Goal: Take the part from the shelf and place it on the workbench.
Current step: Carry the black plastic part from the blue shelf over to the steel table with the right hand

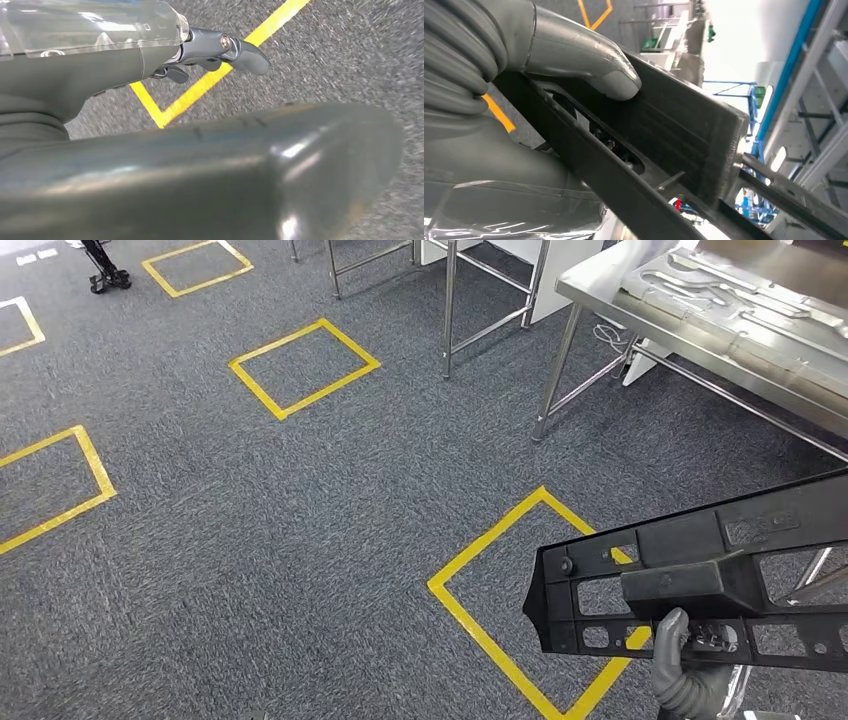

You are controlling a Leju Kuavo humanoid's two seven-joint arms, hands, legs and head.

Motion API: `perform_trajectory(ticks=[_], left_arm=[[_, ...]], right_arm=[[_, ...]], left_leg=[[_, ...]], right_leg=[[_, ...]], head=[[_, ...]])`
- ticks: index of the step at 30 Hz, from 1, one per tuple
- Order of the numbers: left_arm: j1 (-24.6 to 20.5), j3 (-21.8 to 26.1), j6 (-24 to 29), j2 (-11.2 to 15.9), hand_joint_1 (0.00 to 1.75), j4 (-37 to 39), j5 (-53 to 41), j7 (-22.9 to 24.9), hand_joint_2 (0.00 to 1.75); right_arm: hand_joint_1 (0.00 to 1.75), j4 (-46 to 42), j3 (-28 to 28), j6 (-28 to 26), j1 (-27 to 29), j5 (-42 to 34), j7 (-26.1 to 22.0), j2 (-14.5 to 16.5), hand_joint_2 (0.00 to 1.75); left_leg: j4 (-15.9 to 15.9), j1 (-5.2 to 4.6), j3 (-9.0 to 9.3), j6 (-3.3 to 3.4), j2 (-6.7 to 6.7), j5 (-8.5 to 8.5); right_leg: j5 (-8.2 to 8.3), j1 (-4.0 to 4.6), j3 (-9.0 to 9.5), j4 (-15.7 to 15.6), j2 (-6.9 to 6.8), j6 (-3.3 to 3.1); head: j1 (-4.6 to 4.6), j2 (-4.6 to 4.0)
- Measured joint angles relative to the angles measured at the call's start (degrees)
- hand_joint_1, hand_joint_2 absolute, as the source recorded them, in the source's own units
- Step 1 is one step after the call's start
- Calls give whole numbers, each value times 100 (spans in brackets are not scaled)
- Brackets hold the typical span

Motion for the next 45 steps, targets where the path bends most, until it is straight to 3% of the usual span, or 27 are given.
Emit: perform_trajectory(ticks=[2, 4, 5, 7, 9, 10, 13, 14, 15, 17, 19, 20, 22, 24, 25, 28, 29, 30, 32, 34, 37, 39, 40, 41, 43, 44, 45], left_arm=[[-13, -4, -6, 2, 0, 0, -4, 10, 0], [-21, -6, -9, 5, 0, 0, -6, 15, 0], [-25, -7, -9, 6, 0, 0, -5, 18, 0], [-28, -7, -9, 5, 0, 0, -3, 33, 0], [-20, -5, -7, 3, 0, 0, 3, 55, 0], [-16, -5, -5, 2, 0, 0, 6, 65, 0], [-18, -4, -3, -5, 0, 4, 8, 81, 0], [-27, -4, -3, -7, 0, 7, 8, 84, 0], [-41, -4, -3, -10, 0, 9, 8, 86, 0], [-64, -4, -3, -16, 0, 8, 5, 92, 0], [-82, -5, -7, -22, 0, 8, -2, 95, 0], [-85, -6, -10, -24, 0, 8, -5, 96, 0], [-75, -8, -14, -25, 0, 9, -7, 99, 0], [-52, -9, -14, -25, 0, 9, -6, 100, 0], [-40, -9, -14, -24, 0, 9, -6, 100, 0], [-3, -9, -15, -12, 0, 12, -7, 100, 0], [1, -9, -17, -8, 0, 14, -8, 102, 0], [1, -10, -21, -6, 0, 15, -9, 103, 0], [-13, -15, -37, -10, 0, 14, -38, 103, 0], [-27, -23, -50, -14, 0, 13, -83, 99, 0], [-45, -33, -55, -16, 0, 13, -100, 84, 0], [-43, -32, -61, -20, 0, 13, -91, 64, 0], [-41, -31, -66, -22, 0, 13, -86, 56, 0], [-38, -31, -70, -26, 0, 13, -85, 51, 0], [-29, -31, -76, -33, 0, 14, -85, 46, 0], [-31, -31, -77, -35, 0, 15, -84, 45, 0], [-31, -30, -77, -36, 0, 15, -83, 45, 0]], right_arm=[[175, -28, -3, -7, -113, 29, 12, -40, 175], [175, -49, -4, -14, -229, 52, 13, -96, 175], [175, -53, -4, -16, -267, 61, 13, -122, 175], [175, -50, -4, -16, -311, 77, 17, -164, 175], [175, -39, -4, -13, -372, 93, 26, -209, 175], [175, -32, -4, -12, -407, 98, 30, -230, 175], [175, 7, -3, -13, -449, 108, 42, -275, 175], [175, 20, -3, -14, -455, 111, 47, -283, 175], [175, 31, -2, -16, -471, 116, 51, -289, 175], [175, 31, -3, -22, -521, 125, 54, -297, 175], [175, 22, -6, -11, -566, 124, 59, -311, 175], [175, 19, -8, 3, -576, 117, 64, -317, 175], [175, 18, -8, 30, -588, 102, 73, -321, 175], [175, 18, -8, 38, -587, 100, 76, -322, 175], [175, 18, -8, 39, -587, 97, 76, -323, 175], [175, 24, -9, 48, -587, 77, 80, -329, 175], [175, 27, -9, 70, -589, 60, 84, -335, 175], [175, 27, -10, 99, -593, 34, 86, -346, 175], [175, 6, -10, 161, -610, -27, 81, -377, 175], [175, -22, -11, 194, -628, -61, 65, -409, 175], [175, -46, -20, 208, -614, -74, 57, -447, 175], [175, -75, -37, 215, -573, -75, 58, -457, 175], [175, -93, -50, 219, -552, -75, 59, -459, 175], [175, -112, -64, 221, -535, -75, 61, -461, 175], [175, -135, -91, 231, -517, -83, 68, -466, 175], [175, -144, -99, 239, -508, -87, 76, -468, 175], [175, -152, -103, 246, -498, -91, 82, -469, 175]], left_leg=[[-104, 10, 130, 86, -4, -13], [-211, 18, 301, 148, -7, -53], [-250, 15, 377, 165, -6, -91], [-289, 14, 527, 175, -11, -194], [-299, 14, 717, 162, -19, -338], [-300, 14, 825, 149, -20, -419], [-294, 8, 1081, 84, -24, -652], [-293, 10, 1147, 47, -25, -706], [-270, 10, 1197, 5, -27, -720], [-87, 27, 1178, -65, -28, -662], [456, 43, 881, -104, -31, -609], [816, 51, 638, -116, -32, -682], [1381, 54, 140, -145, -32, -1022], [1411, 53, -134, -150, -32, -1244], [1189, 51, -167, -136, -32, -1144], [216, 12, -123, -48, -42, -177], [49, -2, -105, -19, -51, 43], [-28, -11, -85, 6, -54, 108], [-71, 1, 29, 66, -42, 42], [-141, 14, 177, 133, -6, -28], [-189, 18, 374, 177, 78, -153], [-191, 20, 519, 170, 148, -268], [-191, 22, 611, 159, 190, -340], [-193, 24, 707, 143, 236, -414], [-184, 10, 882, 91, 332, -558], [-184, -1, 933, 52, 386, -624], [-164, -12, 984, 10, 439, -667]], right_leg=[[57, -8, -18, 133, -52, 68], [78, -23, -292, 610, -151, 113], [16, -31, -514, 933, -192, 132], [-271, -49, -956, 1378, -213, 168], [-406, -73, -1171, 1287, -222, 196], [-277, -81, -1183, 1042, -232, 199], [650, -50, -1123, 227, -285, 139], [825, -25, -1105, 114, -289, 96], [833, -1, -1076, 85, -282, 46], [763, -1, -937, 25, -250, -51], [680, -18, -770, -38, -237, -123], [625, -21, -697, -56, -236, -147], [497, -22, -556, -62, -216, -166], [353, -21, -378, -62, -183, -159], [273, -21, -271, -63, -171, -150], [30, -6, -13, -58, -144, -92], [-33, 1, 39, -70, -129, -60], [-63, 7, 79, -60, -113, -24], [-63, 2, 125, -1, -108, 30], [-69, -12, -31, 367, -157, 74], [-428, -39, -716, 1302, -209, 149], [-601, -61, -1035, 1453, -228, 185], [-492, -69, -1080, 1282, -260, 192], [-238, -72, -1067, 994, -327, 188], [363, -47, -1015, 409, -588, 132], [553, -26, -1002, 259, -680, 91], [630, -13, -1003, 198, -707, 49]], head=[[2, 0], [3, 1], [3, 0], [2, 1], [3, 1], [3, 1], [2, -1], [3, -1], [3, -1], [4, 0], [2, 1], [2, 1], [2, 1], [2, 1], [2, 1], [2, 0], [2, 0], [3, -1], [3, 0], [3, 1], [3, 1], [3, 0], [3, 1], [3, 1], [7, -1], [12, -1], [16, -1]])
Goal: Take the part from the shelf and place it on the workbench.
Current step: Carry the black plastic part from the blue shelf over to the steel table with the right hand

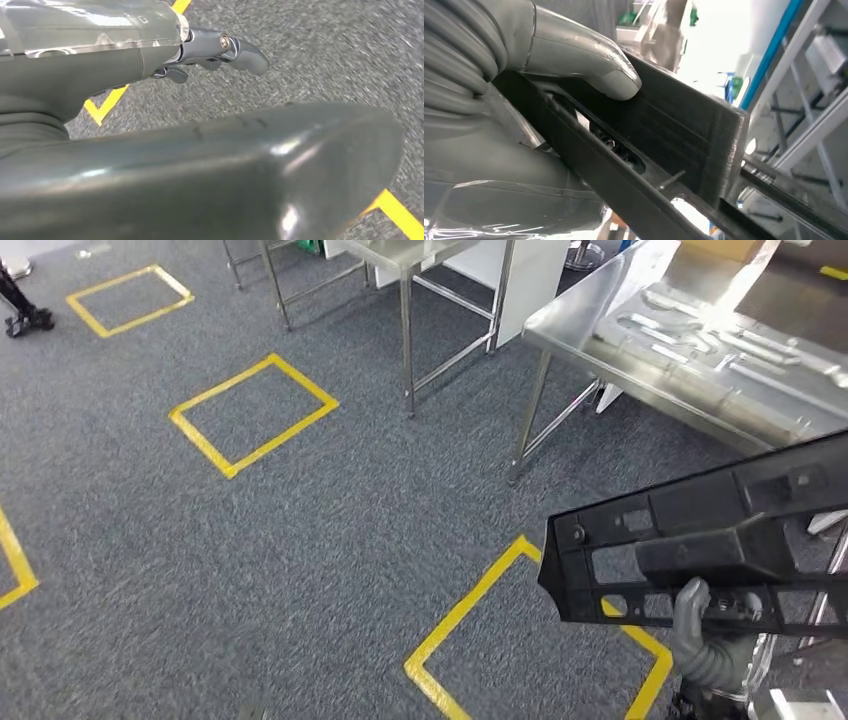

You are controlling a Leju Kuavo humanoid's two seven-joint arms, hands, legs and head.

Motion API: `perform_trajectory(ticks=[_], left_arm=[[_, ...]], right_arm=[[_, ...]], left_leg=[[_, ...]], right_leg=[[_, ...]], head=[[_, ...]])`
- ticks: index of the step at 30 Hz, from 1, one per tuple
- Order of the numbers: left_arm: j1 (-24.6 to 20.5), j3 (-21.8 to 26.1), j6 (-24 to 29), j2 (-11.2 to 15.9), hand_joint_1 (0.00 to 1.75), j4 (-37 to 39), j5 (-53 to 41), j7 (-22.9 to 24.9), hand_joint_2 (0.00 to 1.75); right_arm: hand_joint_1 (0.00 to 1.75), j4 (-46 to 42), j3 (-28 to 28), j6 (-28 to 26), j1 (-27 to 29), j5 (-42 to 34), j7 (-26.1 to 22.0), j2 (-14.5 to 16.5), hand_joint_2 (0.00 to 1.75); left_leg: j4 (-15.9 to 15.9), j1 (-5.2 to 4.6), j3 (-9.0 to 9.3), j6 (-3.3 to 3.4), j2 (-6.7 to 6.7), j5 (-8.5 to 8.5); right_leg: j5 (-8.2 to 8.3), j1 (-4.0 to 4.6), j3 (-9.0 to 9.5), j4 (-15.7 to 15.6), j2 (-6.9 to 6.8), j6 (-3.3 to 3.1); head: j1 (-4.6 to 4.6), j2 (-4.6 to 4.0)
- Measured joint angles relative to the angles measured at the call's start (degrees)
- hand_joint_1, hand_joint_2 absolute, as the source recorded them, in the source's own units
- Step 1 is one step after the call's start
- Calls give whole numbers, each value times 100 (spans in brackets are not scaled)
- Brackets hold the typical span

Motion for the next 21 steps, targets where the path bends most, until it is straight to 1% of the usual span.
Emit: perform_trajectory(ticks=[1, 2, 3, 4, 5, 6, 7, 8, 9, 10, 11, 12, 13, 14, 15, 16, 17, 18, 19, 20, 21], left_arm=[[-6, 1, 0, -1, 0, 0, 0, -2, 0], [-14, 1, 0, -2, 0, 0, 0, -2, 0], [-20, 2, -4, -3, 0, 0, 0, -3, 0], [-27, 2, -9, -5, 0, 0, -1, -5, 0], [-31, 2, -16, -6, 0, 0, -1, -5, 0], [-33, 2, -24, -7, 0, 0, -1, -6, 0], [-33, 2, -29, -7, 0, 0, -1, -6, 0], [-31, 2, -34, -7, 0, 0, -1, -5, 0], [-26, 2, -37, -7, 0, 0, -1, -5, 0], [-21, 2, -39, -7, 0, 0, -1, -4, 0], [-16, 2, -42, -7, 0, 0, -1, -4, 0], [-10, 3, -44, -7, 0, 0, -1, -4, 0], [-6, 3, -46, -6, 0, 0, 1, -4, 0], [-9, 2, -48, -5, 0, -1, 2, -5, 0], [-13, 3, -49, -4, 0, -2, 3, -8, 0], [-18, 3, -49, -1, 0, -3, 6, -11, 0], [-24, 4, -48, -2, 0, -4, 6, -16, 0], [-28, 6, -45, -4, 0, -4, 5, -21, 0], [-32, 7, -43, -8, 0, -4, 3, -27, 0], [-35, 7, -43, -14, 0, -4, -2, -33, 0], [-37, 7, -43, -14, 0, -4, -5, -38, 0]], right_arm=[[175, -12, -2, 4, 7, -1, 7, -1, 175], [175, -31, -2, 7, 16, -1, 9, -1, 175], [175, -50, -2, 9, 15, -2, 10, -1, 175], [175, -67, -3, 12, 5, -3, 10, -3, 175], [175, -78, -4, 15, -5, -4, 11, -4, 175], [175, -83, -5, 18, -15, -5, 11, -6, 175], [175, -84, -6, 21, -19, -5, 12, -7, 175], [175, -83, -6, 21, -17, -5, 13, -7, 175], [175, -83, -6, 22, -13, -5, 13, -7, 175], [175, -83, -7, 22, -12, -5, 13, -7, 175], [175, -83, -7, 22, -11, -5, 13, -7, 175], [175, -83, -8, 22, -12, -5, 13, -7, 175], [175, -82, -8, 23, -15, -6, 13, -7, 175], [175, -79, -8, 23, -20, -7, 15, -7, 175], [175, -73, -9, 27, -21, -7, 18, -7, 175], [175, -66, -9, 36, -23, -8, 22, -7, 175], [175, -61, -11, 48, -25, -8, 27, -8, 175], [175, -55, -14, 61, -25, -8, 30, -10, 175], [175, -49, -16, 75, -38, -5, 33, -14, 175], [175, -39, -18, 84, -58, -3, 37, -19, 175], [175, -25, -19, 88, -76, -1, 41, -22, 175]], left_leg=[[13, -5, 38, -47, 44, -24], [36, 4, 65, -86, 63, -48], [107, 17, 74, -113, 3, -76], [249, 34, 12, -129, -103, -163], [498, 54, -117, -139, -225, -307], [825, 66, -296, -146, -339, -476], [1168, 73, -505, -156, -396, -638], [1416, 77, -682, -168, -420, -719], [1494, 77, -787, -171, -431, -683], [1377, 77, -803, -167, -442, -528], [1066, 78, -732, -155, -488, -268], [708, 78, -625, -132, -597, -23], [399, 76, -551, -108, -721, 89], [202, 68, -502, -80, -837, 119], [130, 58, -490, -46, -908, 111], [105, 45, -485, -15, -898, 100], [72, 63, -448, 24, -843, 179], [19, 74, -412, 61, -771, 271], [-31, 86, -378, 103, -691, 310], [-77, 96, -357, 135, -610, 342], [-96, 77, -350, 154, -538, 352]], right_leg=[[-25, 3, 16, -2, 63, -33], [15, -6, 46, -25, 150, -64], [12, -22, 79, -54, 233, -93], [12, -29, 112, -76, 308, -123], [10, -36, 133, -93, 383, -151], [2, -34, 140, -99, 456, -171], [-4, -30, 142, -98, 536, -186], [-10, -27, 146, -96, 619, -192], [-17, -24, 155, -95, 706, -191], [-23, -22, 171, -94, 795, -185], [-31, -21, 191, -94, 880, -174], [-37, -25, 210, -97, 955, -161], [-36, -28, 215, -95, 1022, -142], [-35, -36, 206, -93, 1084, -110], [-36, -45, 193, -93, 1143, -71], [-31, -50, 184, -99, 1211, -25], [-32, -51, 184, -102, 1269, 19], [-49, -42, 182, -83, 1219, 53], [-110, -31, 144, -1, 1085, 83], [-233, -24, 51, 191, 893, 110], [-404, -25, -96, 484, 681, 134]], head=[[5, 0], [6, 1], [6, 0], [6, 0], [5, 1], [4, 1], [4, 1], [4, 0], [4, 0], [4, 1], [4, 1], [4, 1], [4, 1], [4, 0], [4, 0], [4, 0], [4, 1], [4, 1], [6, 0], [7, 0], [8, 0]])
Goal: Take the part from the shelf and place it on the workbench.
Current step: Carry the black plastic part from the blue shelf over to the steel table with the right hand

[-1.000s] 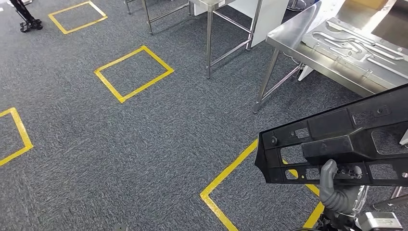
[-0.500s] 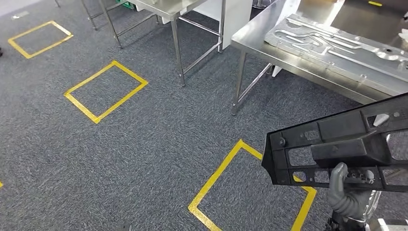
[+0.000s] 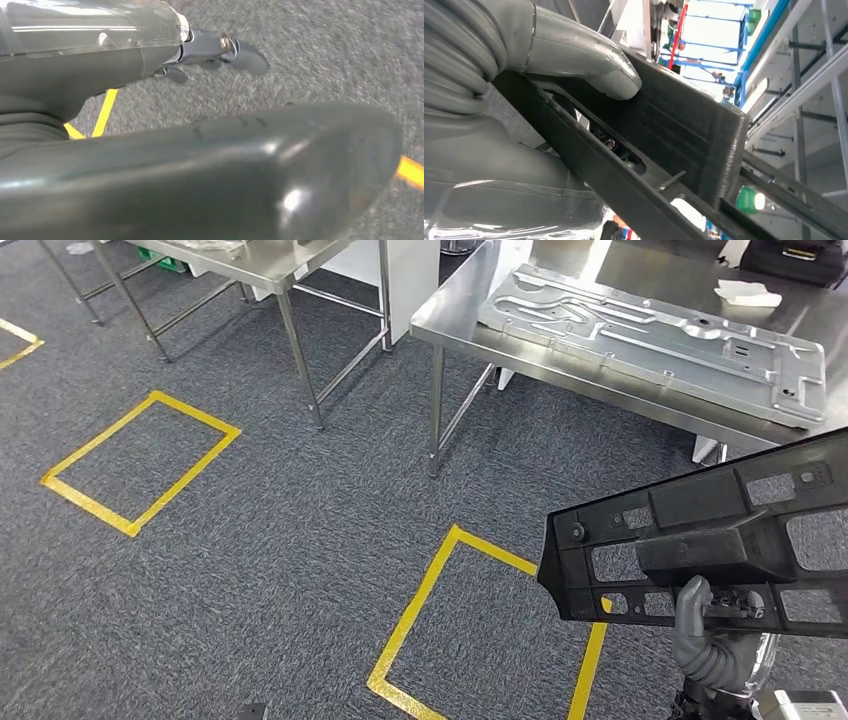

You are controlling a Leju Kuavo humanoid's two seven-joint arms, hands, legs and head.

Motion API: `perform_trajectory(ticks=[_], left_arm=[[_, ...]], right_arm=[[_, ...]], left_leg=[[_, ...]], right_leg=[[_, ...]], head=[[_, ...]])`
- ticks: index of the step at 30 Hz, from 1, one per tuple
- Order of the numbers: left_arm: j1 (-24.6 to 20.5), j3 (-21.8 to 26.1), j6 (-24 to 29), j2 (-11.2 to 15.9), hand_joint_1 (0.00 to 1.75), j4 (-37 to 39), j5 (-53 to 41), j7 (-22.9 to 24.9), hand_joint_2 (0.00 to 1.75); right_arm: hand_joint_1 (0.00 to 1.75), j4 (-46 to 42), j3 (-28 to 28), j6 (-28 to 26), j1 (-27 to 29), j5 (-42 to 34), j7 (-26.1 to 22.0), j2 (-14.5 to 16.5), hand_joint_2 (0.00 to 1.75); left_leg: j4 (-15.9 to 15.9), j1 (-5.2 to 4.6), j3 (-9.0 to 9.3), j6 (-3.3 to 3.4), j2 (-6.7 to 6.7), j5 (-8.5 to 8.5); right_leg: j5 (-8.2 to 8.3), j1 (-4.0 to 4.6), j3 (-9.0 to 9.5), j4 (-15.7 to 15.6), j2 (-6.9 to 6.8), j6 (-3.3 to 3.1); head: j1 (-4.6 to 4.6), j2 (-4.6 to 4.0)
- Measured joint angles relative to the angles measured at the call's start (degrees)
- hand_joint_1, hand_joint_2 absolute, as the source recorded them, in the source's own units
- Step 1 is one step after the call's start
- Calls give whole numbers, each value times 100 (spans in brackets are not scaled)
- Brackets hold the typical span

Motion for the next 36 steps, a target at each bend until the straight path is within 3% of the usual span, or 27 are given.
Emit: perform_trajectory(ticks=[2, 3, 4, 6, 8, 10, 13, 15, 17, 18, 19, 21, 23, 26, 28, 30, 32, 33, 34, 35, 36], left_arm=[[14, 0, 1, 2, 0, 1, -5, -1, 0], [22, 1, 4, 3, 0, 2, -7, 1, 0], [26, 2, 8, 3, 0, 2, -9, 4, 0], [17, 0, 15, 2, 0, 1, -14, 15, 0], [-3, -1, 20, 2, 0, -1, -22, 36, 0], [-15, -4, 21, 3, 0, -1, -46, 56, 0], [-24, -9, 18, 5, 0, -3, -112, 75, 0], [-21, -11, 12, 9, 0, -5, -135, 84, 0], [-4, -13, 7, 13, 0, -5, -164, 96, 0], [9, -13, 5, 16, 0, -5, -179, 102, 0], [23, -14, 4, 18, 0, -5, -192, 107, 0], [42, -14, -1, 25, 0, -4, -202, 112, 0], [48, -14, -9, 42, 0, -2, -206, 111, 0], [17, -13, -22, 55, 0, -2, -205, 95, 0], [16, -11, -25, 57, 0, -3, -200, 86, 0], [27, -8, -24, 58, 0, -3, -197, 80, 0], [35, -7, -25, 56, 0, -3, -196, 78, 0], [42, -7, -26, 55, 0, -3, -195, 78, 0], [51, -7, -27, 53, 0, -3, -194, 78, 0], [60, -7, -27, 51, 0, -3, -192, 78, 0], [68, -7, -26, 50, 0, -3, -190, 79, 0]], right_arm=[[175, 41, 0, -21, -22, 41, 8, -9, 175], [175, 66, 0, -48, -20, 79, 13, -12, 175], [175, 90, 0, -89, -19, 132, 24, -16, 175], [175, 132, -1, -190, -36, 242, 108, -26, 175], [175, 188, -4, -291, -94, 356, 284, -56, 175], [175, 263, -18, -359, -178, 441, 446, -113, 175], [175, 372, -67, -421, -341, 526, 620, -215, 175], [175, 474, -91, -451, -519, 577, 745, -292, 175], [175, 597, -112, -471, -679, 608, 830, -371, 175], [175, 651, -120, -477, -723, 616, 850, -404, 175], [175, 696, -127, -484, -754, 627, 867, -434, 175], [175, 778, -133, -503, -842, 696, 926, -486, 175], [175, 887, -133, -535, -1008, 822, 1027, -537, 175], [175, 1080, -133, -579, -1324, 985, 1149, -680, 175], [175, 1168, -133, -588, -1529, 1028, 1170, -789, 175], [175, 1234, -133, -588, -1698, 1038, 1170, -883, 175], [175, 1299, -133, -584, -1786, 1038, 1169, -953, 175], [175, 1329, -133, -581, -1803, 1038, 1169, -978, 175], [175, 1356, -133, -577, -1810, 1038, 1168, -995, 175], [175, 1381, -133, -567, -1817, 1031, 1163, -1013, 175], [175, 1407, -133, -554, -1824, 1016, 1155, -1031, 175]], left_leg=[[-5, -15, -6, 8, 142, -4], [-3, -16, -8, 0, 197, -12], [1, -16, -7, -11, 244, -21], [10, -16, 8, -44, 302, -48], [19, -37, 20, -98, 337, -85], [2, -52, 38, -160, 352, -115], [91, -43, 47, -251, 303, -200], [650, -23, -230, -280, 185, -433], [1456, -19, -716, -290, 122, -688], [1694, -18, -900, -290, 112, -690], [1716, -19, -985, -281, 109, -567], [1104, -29, -844, -222, 100, -16], [421, -66, -588, -145, 73, 325], [97, -110, -411, -51, 62, 240], [-25, -90, -270, 20, 66, 196], [-143, -68, -87, 64, 66, 145], [-201, -59, 81, 77, 57, 45], [-214, -53, 178, 68, 49, -25], [-219, -44, 287, 54, 40, -106], [-220, -34, 412, 34, 34, -199], [-220, -24, 544, 11, 31, -302]], right_leg=[[-285, -28, -330, 654, -185, 48], [-300, -44, -407, 806, -213, 67], [-211, -58, -377, 751, -230, 81], [137, -78, -8, 69, -278, 81], [336, -57, 335, -570, -324, 33], [320, -23, 402, -716, -327, -35], [300, -53, 475, -781, -285, -143], [274, -75, 555, -814, -258, -214], [212, -61, 620, -813, -221, -247], [172, -51, 667, -812, -196, -249], [126, -42, 727, -811, -170, -245], [14, -29, 882, -812, -121, -230], [-91, -16, 991, -820, -80, -188], [-105, -35, 1036, -816, -44, -67], [-13, -46, 952, -580, -93, -2], [-8, -58, 582, -13, -160, 44], [-239, -70, 70, 581, -186, 98], [-383, -81, -140, 732, -190, 121], [-472, -93, -276, 727, -197, 137], [-440, -105, -342, 563, -210, 147], [-248, -117, -353, 275, -233, 158]], head=[[1, 1], [1, 1], [1, 0], [1, 1], [1, 1], [1, 0], [-1, 0], [-1, -1], [-2, -1], [-2, 0], [-2, 0], [-2, 0], [1, -1], [0, 1], [-3, 1], [-2, 1], [-1, 0], [-2, 1], [-2, 1], [-2, 1], [-2, 1]])
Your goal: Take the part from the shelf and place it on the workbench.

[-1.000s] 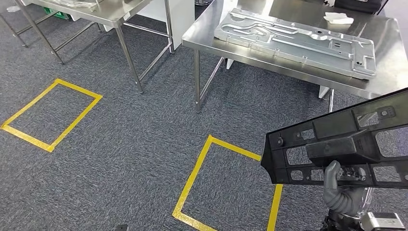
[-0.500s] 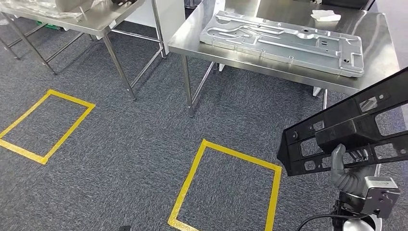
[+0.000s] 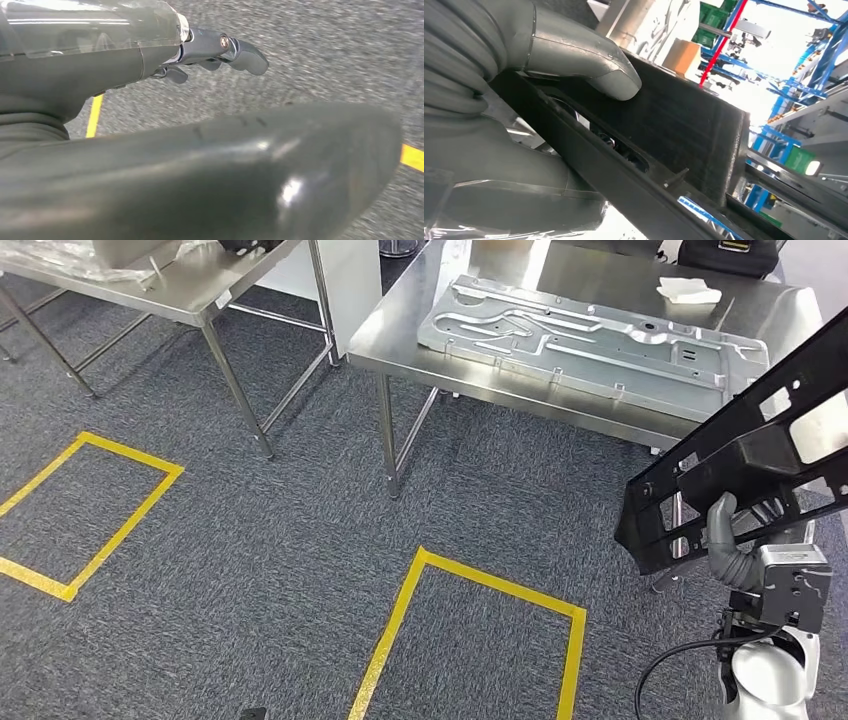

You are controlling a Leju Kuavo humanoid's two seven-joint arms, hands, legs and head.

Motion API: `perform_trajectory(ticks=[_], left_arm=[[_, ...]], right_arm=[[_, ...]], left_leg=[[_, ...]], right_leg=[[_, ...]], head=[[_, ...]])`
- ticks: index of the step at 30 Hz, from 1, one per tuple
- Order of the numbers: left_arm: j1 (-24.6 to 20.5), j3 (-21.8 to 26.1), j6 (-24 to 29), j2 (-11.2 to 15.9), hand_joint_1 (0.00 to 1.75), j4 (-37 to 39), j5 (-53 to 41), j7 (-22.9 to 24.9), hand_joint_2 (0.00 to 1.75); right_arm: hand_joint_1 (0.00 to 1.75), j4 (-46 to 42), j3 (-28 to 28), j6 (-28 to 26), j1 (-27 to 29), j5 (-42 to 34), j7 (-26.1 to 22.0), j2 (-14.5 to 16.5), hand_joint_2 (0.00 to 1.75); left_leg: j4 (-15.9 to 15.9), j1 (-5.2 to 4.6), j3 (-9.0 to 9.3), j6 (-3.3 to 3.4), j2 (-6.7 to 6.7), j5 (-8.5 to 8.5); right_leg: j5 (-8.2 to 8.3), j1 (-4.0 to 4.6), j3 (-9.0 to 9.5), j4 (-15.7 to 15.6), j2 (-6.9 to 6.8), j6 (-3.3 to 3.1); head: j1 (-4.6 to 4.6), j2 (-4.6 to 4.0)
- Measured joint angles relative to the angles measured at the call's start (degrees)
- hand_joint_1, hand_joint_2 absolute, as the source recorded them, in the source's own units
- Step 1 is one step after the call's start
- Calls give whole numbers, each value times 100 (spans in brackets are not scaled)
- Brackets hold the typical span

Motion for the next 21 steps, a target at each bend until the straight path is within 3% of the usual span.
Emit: perform_trajectory(ticks=[2, 3, 4, 6, 7, 9, 10, 11, 13, 14, 15, 16, 18, 19, 20, 21], left_arm=[[23, 1, 2, -1, 0, 5, 4, 3, 0], [18, 2, 3, -1, 0, 8, 6, 4, 0], [12, 2, 3, -1, 0, 9, 9, 3, 0], [-32, 4, 1, -1, 0, 5, 13, -2, 0], [-44, 4, -2, -1, 0, 4, 14, -7, 0], [-58, 4, -8, -1, 0, 4, 14, -14, 0], [-55, 4, -10, -1, 0, 4, 14, -17, 0], [-48, 5, -11, -1, 0, 4, 14, -19, 0], [-19, 6, -12, -1, 0, 4, 15, -21, 0], [0, 7, -12, -1, 0, 4, 15, -21, 0], [18, 8, -12, -1, 0, 4, 16, -21, 0], [37, 8, -12, 0, 0, 4, 16, -21, 0], [70, 10, -12, 21, 0, 9, 15, -22, 0], [81, 11, -12, 31, 0, 11, 13, -22, 0], [84, 12, -12, 39, 0, 14, 13, -22, 0], [75, 12, -12, 36, 0, 14, 13, -23, 0]], right_arm=[[175, 74, 1, 31, -9, -48, -26, -49, 175], [175, 110, 2, 44, -6, -70, -36, -71, 175], [175, 140, 4, 54, -6, -86, -48, -97, 175], [175, 158, 8, 68, -44, -114, -84, -148, 175], [175, 159, 9, 69, -73, -129, -113, -179, 175], [175, 166, 9, 68, -116, -163, -161, -229, 175], [175, 174, 12, 66, -127, -175, -178, -249, 175], [175, 182, 19, 63, -142, -183, -186, -265, 175], [175, 193, 43, 56, -189, -185, -190, -295, 175], [175, 196, 54, 51, -217, -185, -190, -309, 175], [175, 200, 61, 47, -240, -185, -189, -319, 175], [175, 204, 66, 44, -254, -185, -189, -325, 175], [175, 246, 83, 40, -282, -189, -186, -329, 175], [175, 266, 98, 39, -289, -188, -185, -330, 175], [175, 283, 116, 34, -307, -184, -190, -338, 175], [175, 284, 133, 22, -334, -173, -197, -355, 175]], left_leg=[[8, 2, 225, -55, -2, -208], [-3, -1, 306, -95, 0, -307], [-20, -7, 390, -138, 7, -375], [84, -6, 431, -224, 22, -346], [342, -1, 323, -254, 25, -223], [1170, 12, -201, -286, 21, -58], [1561, 13, -504, -293, 20, -131], [1818, 12, -773, -297, 20, -354], [1917, 8, -1145, -292, 20, -916], [1778, 3, -1249, -275, 19, -1060], [1536, -8, -1307, -238, 18, -990], [1219, -31, -1332, -174, 16, -647], [683, -107, -1337, -51, -41, 291], [534, -134, -1319, -14, -74, 630], [476, -146, -1281, -1, -104, 757], [439, -136, -1202, 9, -115, 753]], right_leg=[[780, -4, 18, -655, -88, -11], [1073, 14, 32, -834, -112, -46], [1230, 31, 43, -917, -123, -97], [1116, 45, 125, -905, -79, -204], [1056, 36, 193, -925, -64, -249], [928, 29, 370, -962, -42, -326], [849, 34, 464, -972, -36, -350], [766, 38, 561, -975, -23, -365], [586, 49, 785, -978, 20, -375], [491, 58, 911, -979, 42, -375], [396, 70, 1038, -980, 57, -372], [302, 78, 1144, -989, 65, -369], [128, 105, 1330, -992, 95, -326], [63, 114, 1407, -990, 115, -299], [42, 129, 1467, -957, 137, -262], [51, 133, 1481, -896, 147, -230]], head=[[-3, 0], [-6, 0], [-5, 0], [-3, 0], [-3, 0], [-6, 1], [-6, 1], [-5, 0], [-6, 0], [-6, 0], [-6, 1], [-6, 0], [-3, 0], [-4, 0], [-4, 0], [-6, 0]])
